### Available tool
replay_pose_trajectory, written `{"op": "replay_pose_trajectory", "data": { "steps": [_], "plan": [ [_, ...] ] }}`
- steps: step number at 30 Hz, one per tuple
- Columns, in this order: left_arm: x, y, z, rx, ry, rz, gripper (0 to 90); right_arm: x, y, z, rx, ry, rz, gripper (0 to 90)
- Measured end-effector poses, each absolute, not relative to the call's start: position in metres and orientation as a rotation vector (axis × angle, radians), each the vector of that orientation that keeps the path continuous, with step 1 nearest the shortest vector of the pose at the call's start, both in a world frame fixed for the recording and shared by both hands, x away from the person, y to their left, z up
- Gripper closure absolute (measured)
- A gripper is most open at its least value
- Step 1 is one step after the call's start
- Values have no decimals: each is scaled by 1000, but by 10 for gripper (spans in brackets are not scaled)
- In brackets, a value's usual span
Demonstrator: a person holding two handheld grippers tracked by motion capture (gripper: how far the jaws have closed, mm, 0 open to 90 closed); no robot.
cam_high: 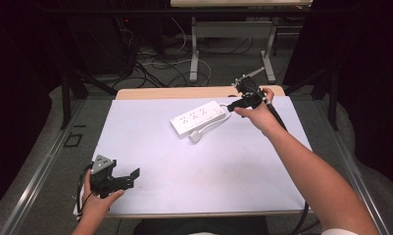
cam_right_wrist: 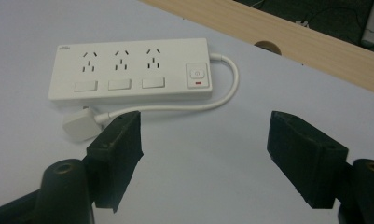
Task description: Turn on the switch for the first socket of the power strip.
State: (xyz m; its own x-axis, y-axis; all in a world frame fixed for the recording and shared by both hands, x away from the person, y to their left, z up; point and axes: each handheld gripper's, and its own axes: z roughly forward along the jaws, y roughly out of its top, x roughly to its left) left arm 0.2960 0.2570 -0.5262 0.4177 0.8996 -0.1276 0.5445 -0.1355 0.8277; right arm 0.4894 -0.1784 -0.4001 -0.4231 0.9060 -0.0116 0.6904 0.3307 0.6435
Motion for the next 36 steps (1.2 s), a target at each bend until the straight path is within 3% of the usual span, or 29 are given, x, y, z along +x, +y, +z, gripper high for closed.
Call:
{"op": "replay_pose_trajectory", "data": {
  "steps": [15,36],
  "plan": [
    [296,258,-526,1811,1240,519,30,516,-147,-412,1374,2220,825,400],
    [297,259,-527,1814,1239,521,33,552,-118,-447,1440,2248,779,482]
  ]
}}
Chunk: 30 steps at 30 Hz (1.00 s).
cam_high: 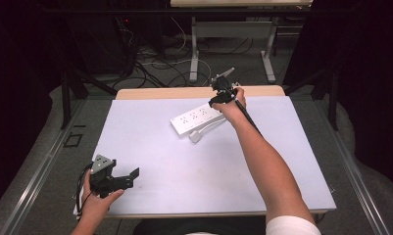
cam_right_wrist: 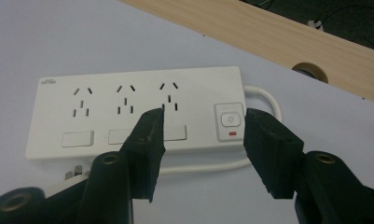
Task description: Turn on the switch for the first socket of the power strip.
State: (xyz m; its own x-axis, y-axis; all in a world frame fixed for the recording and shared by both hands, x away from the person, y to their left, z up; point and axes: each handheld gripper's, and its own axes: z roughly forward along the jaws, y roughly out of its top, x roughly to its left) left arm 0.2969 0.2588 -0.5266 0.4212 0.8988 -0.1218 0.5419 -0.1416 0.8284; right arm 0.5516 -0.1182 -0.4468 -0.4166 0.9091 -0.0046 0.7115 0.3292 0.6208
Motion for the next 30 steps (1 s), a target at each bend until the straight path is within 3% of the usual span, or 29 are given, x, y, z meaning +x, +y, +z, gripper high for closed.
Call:
{"op": "replay_pose_trajectory", "data": {
  "steps": [18,30],
  "plan": [
    [298,261,-527,1799,1249,516,37,573,-114,-474,1456,2243,782,616],
    [299,261,-527,1804,1245,526,40,579,-111,-489,1478,2264,773,812]
  ]
}}
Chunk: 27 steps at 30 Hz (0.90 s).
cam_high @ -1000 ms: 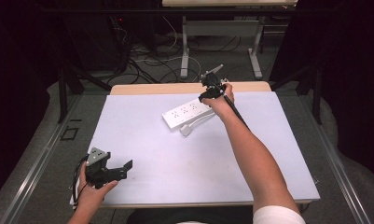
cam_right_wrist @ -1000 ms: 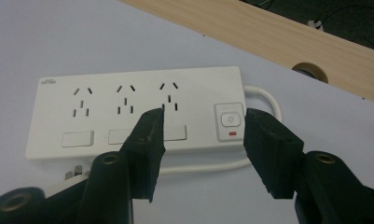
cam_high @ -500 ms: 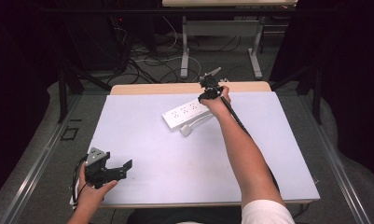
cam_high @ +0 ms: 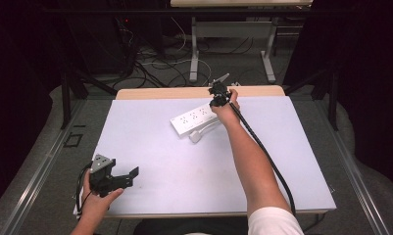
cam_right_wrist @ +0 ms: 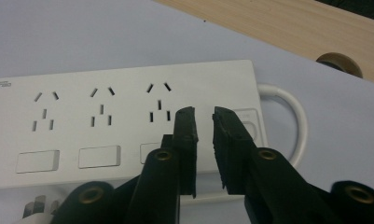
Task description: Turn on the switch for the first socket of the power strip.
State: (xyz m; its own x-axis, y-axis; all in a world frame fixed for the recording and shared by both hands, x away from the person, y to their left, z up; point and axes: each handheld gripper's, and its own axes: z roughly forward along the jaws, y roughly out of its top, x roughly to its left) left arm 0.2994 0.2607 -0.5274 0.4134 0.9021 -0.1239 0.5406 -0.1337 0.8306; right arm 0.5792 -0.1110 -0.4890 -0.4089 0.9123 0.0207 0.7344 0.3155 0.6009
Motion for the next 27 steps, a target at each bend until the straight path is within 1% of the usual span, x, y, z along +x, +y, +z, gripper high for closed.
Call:
{"op": "replay_pose_trajectory", "data": {
  "steps": [6,13,27],
  "plan": [
    [298,262,-527,1817,1252,521,42,583,-109,-496,1485,2298,756,900],
    [298,262,-527,1818,1262,527,50,585,-108,-503,1513,2318,786,900],
    [299,262,-528,1824,1259,529,61,586,-103,-513,1561,2349,723,900]
  ]
}}
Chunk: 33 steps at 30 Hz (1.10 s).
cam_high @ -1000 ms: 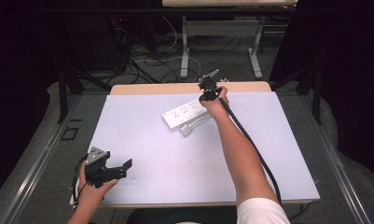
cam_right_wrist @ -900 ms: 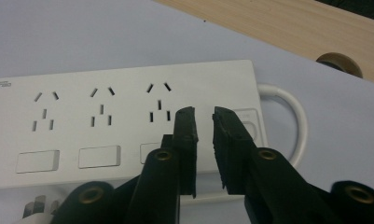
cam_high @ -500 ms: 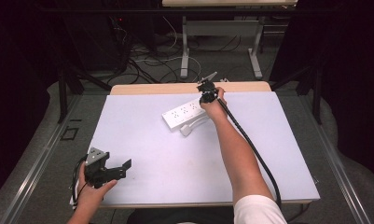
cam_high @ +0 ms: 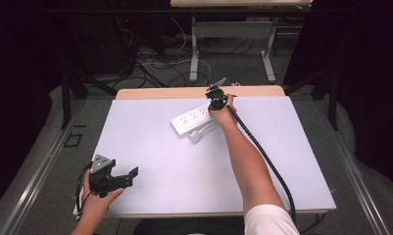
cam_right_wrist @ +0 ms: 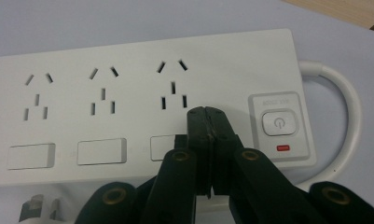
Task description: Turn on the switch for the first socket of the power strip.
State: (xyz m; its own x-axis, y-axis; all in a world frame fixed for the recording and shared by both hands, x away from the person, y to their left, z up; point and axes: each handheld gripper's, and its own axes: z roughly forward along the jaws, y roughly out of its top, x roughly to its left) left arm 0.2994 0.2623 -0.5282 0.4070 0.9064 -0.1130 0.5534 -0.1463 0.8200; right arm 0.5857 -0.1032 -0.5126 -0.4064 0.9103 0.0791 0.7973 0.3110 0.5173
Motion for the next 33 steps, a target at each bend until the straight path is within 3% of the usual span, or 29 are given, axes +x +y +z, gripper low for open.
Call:
{"op": "replay_pose_trajectory", "data": {
  "steps": [33],
  "plan": [
    [299,262,-528,1828,1259,527,62,583,-102,-515,1593,2323,765,899]
  ]
}}
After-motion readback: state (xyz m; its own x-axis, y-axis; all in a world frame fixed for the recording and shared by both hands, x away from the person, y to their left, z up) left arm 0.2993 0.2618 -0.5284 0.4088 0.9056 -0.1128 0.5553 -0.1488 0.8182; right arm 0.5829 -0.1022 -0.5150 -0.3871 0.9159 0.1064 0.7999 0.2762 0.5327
